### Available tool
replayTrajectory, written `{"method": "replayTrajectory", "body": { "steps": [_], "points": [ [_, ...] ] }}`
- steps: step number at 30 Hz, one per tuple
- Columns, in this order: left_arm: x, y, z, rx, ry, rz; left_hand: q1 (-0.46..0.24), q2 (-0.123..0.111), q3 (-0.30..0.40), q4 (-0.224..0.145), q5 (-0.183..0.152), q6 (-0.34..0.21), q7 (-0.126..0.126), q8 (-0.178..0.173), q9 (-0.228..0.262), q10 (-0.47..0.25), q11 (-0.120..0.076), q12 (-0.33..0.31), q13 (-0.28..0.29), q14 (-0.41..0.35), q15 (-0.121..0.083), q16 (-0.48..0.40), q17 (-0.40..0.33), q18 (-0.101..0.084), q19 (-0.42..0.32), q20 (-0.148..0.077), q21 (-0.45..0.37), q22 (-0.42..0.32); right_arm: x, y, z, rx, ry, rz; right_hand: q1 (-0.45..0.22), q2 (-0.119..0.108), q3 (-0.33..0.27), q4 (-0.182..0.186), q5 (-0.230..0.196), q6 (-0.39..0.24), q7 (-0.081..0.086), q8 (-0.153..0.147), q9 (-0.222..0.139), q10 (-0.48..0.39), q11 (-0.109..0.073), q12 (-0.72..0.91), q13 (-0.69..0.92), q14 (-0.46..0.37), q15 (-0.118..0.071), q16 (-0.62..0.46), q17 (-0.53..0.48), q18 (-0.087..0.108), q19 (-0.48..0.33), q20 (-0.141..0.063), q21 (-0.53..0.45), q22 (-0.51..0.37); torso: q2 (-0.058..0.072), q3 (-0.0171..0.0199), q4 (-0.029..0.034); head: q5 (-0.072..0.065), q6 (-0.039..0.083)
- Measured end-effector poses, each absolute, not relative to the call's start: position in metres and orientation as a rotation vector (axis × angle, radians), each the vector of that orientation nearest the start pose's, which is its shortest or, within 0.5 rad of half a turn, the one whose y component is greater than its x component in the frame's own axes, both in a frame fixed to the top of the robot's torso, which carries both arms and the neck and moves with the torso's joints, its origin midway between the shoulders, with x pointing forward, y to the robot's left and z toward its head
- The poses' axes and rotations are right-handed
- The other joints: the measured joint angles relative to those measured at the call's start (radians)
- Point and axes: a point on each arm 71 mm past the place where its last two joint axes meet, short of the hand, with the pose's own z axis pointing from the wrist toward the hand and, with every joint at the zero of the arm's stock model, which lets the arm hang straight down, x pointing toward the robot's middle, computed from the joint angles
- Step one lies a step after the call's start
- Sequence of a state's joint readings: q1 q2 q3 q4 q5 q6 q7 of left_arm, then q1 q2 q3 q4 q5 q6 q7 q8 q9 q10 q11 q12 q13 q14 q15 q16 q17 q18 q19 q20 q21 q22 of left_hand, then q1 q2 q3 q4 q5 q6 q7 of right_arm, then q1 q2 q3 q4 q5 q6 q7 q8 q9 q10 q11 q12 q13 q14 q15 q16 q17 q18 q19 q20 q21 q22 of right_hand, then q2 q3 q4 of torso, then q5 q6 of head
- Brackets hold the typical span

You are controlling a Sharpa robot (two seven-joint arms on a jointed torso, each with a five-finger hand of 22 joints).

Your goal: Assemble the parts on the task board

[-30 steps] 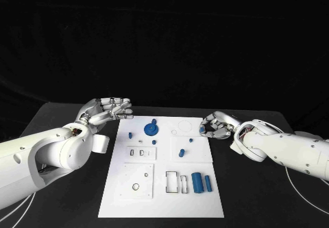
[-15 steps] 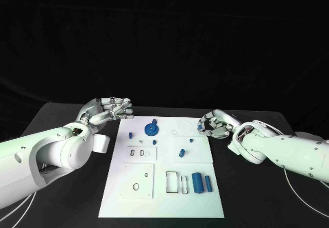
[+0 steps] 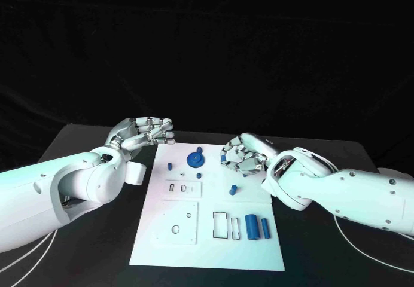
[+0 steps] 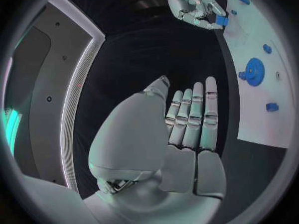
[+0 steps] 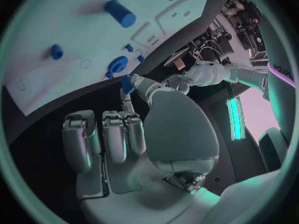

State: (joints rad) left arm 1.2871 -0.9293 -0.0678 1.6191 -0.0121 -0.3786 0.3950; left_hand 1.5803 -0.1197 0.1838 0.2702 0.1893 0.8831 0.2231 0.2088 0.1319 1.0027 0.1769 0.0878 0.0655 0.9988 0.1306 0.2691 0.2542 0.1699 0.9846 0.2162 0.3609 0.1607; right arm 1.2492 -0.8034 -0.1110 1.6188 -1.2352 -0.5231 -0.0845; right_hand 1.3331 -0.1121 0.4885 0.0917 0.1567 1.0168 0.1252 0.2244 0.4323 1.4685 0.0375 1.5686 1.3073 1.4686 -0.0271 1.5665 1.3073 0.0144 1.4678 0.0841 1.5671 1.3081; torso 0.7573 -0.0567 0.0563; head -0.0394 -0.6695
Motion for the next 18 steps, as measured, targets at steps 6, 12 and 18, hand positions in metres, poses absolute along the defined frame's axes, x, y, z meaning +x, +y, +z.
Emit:
{"method": "replayTrajectory", "body": {
  "steps": [6,12,18],
  "points": [
    [0.485,0.226,-0.14,-1.052,1.358,-1.507,0.0,0.0,0.0,0.0,0.0,0.0,0.0,0.0,0.0,0.0,0.0,0.0,0.0,0.0,0.0,0.0,0.0,0.0,0.0,0.0,0.0,0.001,0.458,-0.117,-0.172,-0.025,1.577,0.875,-0.009,-0.002,0.0,0.0,0.0,-0.001,-0.001,0.0,0.0,0.0,0.0,0.0,0.0,0.0,0.0,0.0,0.001,0.0,-0.004,-0.004,0.0,0.0,-0.005,-0.0034,0.0029,0.016,-0.011],
    [0.485,0.225,-0.141,-1.053,1.359,-1.506,0.0,0.0,0.0,0.0,0.0,0.0,0.0,0.0,0.0,0.0,0.0,0.0,0.0,0.0,0.0,0.0,0.0,0.0,0.0,0.0,0.0,0.001,0.452,-0.091,-0.188,-0.072,1.609,0.862,-0.017,-0.003,0.0,0.0,0.006,-0.002,-0.002,0.0,0.0,0.0,0.0,0.0,0.0,0.0,0.0,0.0,0.001,0.0,-0.004,-0.004,-0.001,0.0,-0.006,-0.0044,0.0027,0.03,-0.016],
    [0.485,0.224,-0.141,-1.052,1.361,-1.508,0.0,0.0,0.0,0.0,0.0,0.0,0.0,0.0,0.0,0.0,0.0,0.0,0.0,0.0,0.0,0.0,0.001,0.0,0.0,0.0,0.0,0.001,0.45,-0.075,-0.204,-0.106,1.638,0.837,-0.022,-0.008,0.003,0.004,0.006,-0.005,-0.005,0.0,0.0,0.0,0.0,0.0,0.001,-0.004,-0.004,0.0,0.001,0.0,-0.004,-0.004,-0.001,0.0,-0.005,-0.0044,0.0029,0.036,-0.019]
  ]
}}
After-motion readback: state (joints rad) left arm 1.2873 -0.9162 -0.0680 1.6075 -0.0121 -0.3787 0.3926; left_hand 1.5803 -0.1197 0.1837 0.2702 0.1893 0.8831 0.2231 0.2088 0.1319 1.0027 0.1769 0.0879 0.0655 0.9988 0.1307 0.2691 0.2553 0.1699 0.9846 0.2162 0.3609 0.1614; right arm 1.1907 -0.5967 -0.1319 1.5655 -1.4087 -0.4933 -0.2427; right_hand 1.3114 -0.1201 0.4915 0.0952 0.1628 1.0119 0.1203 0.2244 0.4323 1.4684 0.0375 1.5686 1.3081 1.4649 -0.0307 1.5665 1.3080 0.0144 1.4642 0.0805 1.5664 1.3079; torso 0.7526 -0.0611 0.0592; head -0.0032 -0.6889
